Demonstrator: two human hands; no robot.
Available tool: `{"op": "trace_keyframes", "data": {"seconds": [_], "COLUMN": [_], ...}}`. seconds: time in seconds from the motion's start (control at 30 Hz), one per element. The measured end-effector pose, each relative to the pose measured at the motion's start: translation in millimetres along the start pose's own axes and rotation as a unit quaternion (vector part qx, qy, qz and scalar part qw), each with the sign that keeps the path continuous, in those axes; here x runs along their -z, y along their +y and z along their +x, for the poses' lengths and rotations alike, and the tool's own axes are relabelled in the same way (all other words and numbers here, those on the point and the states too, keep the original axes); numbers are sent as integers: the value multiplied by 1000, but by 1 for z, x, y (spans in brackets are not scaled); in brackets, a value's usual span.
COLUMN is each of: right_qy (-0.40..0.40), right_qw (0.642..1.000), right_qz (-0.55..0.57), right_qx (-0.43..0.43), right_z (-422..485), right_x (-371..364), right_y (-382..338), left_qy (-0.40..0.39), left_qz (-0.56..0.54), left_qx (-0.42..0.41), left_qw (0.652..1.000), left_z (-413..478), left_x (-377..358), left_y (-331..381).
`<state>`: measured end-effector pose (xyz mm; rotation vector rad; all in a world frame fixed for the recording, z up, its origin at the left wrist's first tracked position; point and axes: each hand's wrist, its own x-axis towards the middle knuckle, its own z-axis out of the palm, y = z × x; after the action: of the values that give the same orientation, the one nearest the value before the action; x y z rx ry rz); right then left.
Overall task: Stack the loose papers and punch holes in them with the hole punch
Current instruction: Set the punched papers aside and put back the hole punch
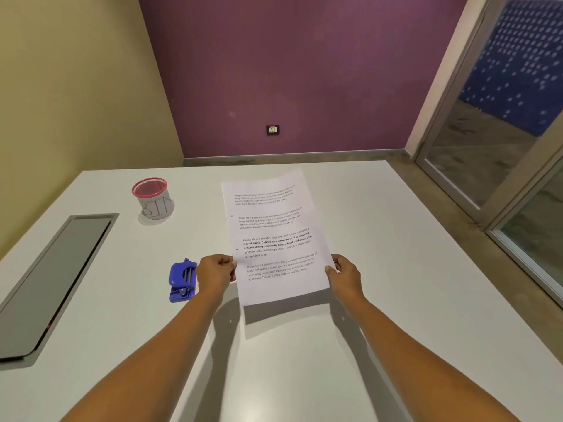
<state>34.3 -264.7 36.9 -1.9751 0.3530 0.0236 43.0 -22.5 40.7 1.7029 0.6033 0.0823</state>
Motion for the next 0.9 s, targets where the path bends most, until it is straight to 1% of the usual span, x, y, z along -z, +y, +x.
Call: {"op": "trace_keyframes", "data": {"seconds": [0.17, 0.27, 0.37, 0.47, 0.5, 0.57, 0.63, 0.73, 0.9], "right_qy": [23, 44, 65, 71, 72, 125, 127, 136, 172], "right_qw": [999, 998, 996, 995, 995, 987, 986, 985, 979], "right_qz": [12, 17, 17, 19, 24, 32, 29, 22, 19], "right_qx": [-24, -43, -61, -63, -67, -92, -108, -102, -111], "right_z": [29, 56, 84, 91, 90, 189, 198, 204, 268], "right_x": [21, 36, 50, 64, 68, 99, 108, 122, 148], "right_y": [3, 7, 12, 12, 10, 32, 33, 37, 47], "left_qy": [1, -17, -42, -60, -69, -112, -124, -126, -136], "left_qz": [7, 10, 31, 52, 44, 53, 79, 106, 111], "left_qx": [11, 7, 19, 12, 9, -11, -9, -12, -2], "left_qw": [1000, 1000, 998, 997, 997, 992, 989, 986, 984], "left_z": [5, 13, 26, 25, 21, 77, 76, 77, 117], "left_x": [-36, -68, -105, -129, -132, -229, -238, -253, -310], "left_y": [24, 40, 55, 66, 68, 88, 99, 100, 99]}}
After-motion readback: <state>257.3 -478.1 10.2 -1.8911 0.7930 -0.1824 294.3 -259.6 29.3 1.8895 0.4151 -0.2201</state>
